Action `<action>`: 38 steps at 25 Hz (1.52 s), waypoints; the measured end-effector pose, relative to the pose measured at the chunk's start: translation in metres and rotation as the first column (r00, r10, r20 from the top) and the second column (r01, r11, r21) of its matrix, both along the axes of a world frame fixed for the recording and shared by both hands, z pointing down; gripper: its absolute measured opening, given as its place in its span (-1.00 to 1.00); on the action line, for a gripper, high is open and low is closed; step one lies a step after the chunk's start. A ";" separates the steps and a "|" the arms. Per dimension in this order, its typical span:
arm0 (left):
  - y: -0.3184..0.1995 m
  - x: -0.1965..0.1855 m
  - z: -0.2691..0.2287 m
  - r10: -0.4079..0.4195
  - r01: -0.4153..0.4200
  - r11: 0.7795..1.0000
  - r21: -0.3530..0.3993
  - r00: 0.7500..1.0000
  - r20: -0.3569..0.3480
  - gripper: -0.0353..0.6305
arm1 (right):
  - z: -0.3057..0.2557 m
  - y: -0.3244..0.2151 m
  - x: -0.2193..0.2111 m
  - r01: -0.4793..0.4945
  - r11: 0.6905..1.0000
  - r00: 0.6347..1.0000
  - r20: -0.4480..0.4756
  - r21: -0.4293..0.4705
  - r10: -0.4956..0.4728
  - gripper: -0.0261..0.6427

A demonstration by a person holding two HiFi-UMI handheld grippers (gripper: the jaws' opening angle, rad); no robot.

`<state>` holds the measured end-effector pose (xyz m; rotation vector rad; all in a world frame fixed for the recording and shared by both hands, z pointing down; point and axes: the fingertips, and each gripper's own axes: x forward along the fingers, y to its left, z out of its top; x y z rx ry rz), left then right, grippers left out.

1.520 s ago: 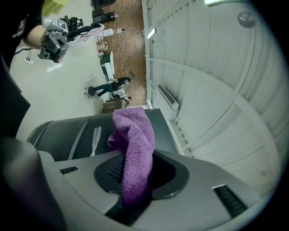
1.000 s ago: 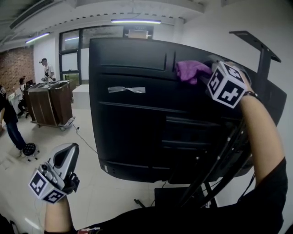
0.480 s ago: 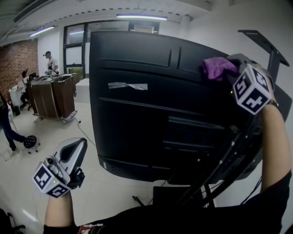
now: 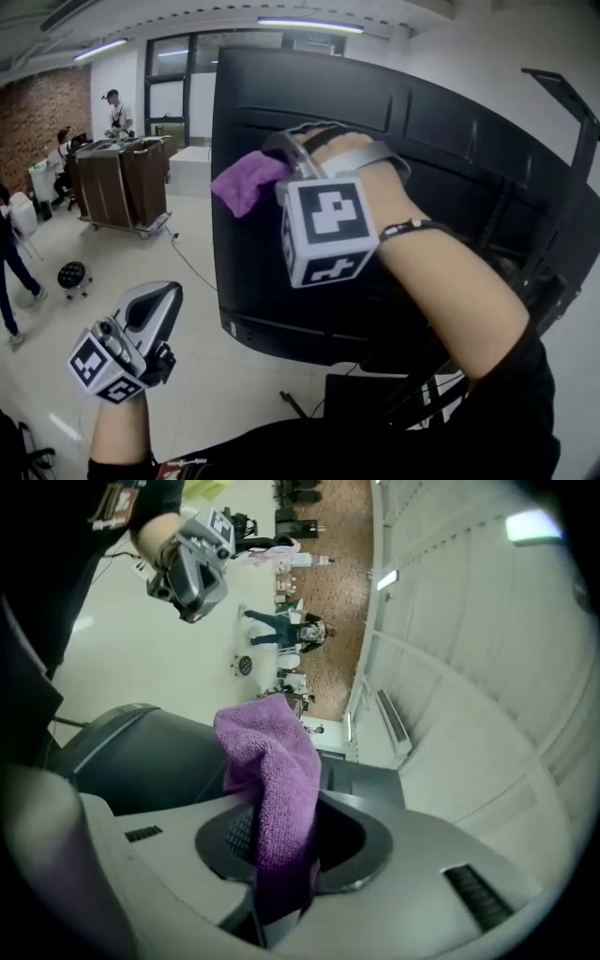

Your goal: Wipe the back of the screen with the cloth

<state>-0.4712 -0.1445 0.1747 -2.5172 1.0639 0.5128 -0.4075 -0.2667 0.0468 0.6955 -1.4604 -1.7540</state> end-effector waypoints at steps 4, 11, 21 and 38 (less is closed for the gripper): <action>0.001 -0.014 0.009 -0.027 0.027 0.999 -0.023 1.000 -0.003 -0.91 | 0.008 -0.028 -0.036 -0.035 0.997 0.996 -0.084 0.066 0.040 -0.63; 0.002 -0.020 0.011 -0.041 0.041 0.999 -0.033 0.999 0.003 -0.91 | 0.006 -0.032 0.011 -0.061 0.998 0.995 -0.073 0.034 0.063 -0.62; -0.022 0.026 0.010 0.018 -0.017 0.999 -0.040 1.000 0.015 -0.91 | 0.006 -0.038 0.179 -0.227 0.974 0.972 -0.066 0.006 0.227 -0.62; -0.050 0.051 0.015 0.016 -0.016 0.999 -0.050 1.000 0.016 -0.91 | 0.005 0.002 0.214 -0.211 0.977 0.977 0.042 0.001 0.211 -0.63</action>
